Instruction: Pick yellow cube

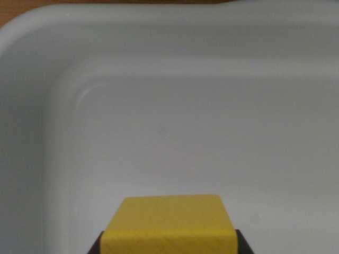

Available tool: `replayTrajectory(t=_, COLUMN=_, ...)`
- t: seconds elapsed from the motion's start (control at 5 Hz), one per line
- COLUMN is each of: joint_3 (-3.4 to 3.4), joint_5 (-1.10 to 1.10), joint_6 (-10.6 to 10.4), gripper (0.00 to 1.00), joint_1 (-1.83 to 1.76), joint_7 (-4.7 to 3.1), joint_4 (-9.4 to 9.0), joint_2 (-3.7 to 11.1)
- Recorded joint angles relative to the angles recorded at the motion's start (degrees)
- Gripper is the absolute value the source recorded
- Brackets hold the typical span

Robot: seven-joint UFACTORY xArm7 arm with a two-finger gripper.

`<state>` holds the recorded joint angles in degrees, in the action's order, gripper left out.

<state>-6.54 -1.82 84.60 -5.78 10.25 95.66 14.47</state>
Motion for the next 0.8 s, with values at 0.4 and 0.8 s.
replayTrajectory(t=0.4, joint_3=-0.03, joint_5=-0.04, joint_6=1.9, gripper=1.0, joint_1=0.02, joint_7=0.05, joint_4=1.35, joint_2=-0.58)
replayTrajectory(t=0.8, joint_3=-0.05, joint_5=-0.07, joint_6=3.5, gripper=1.0, joint_1=0.04, joint_7=0.1, joint_4=2.47, joint_2=-1.07)
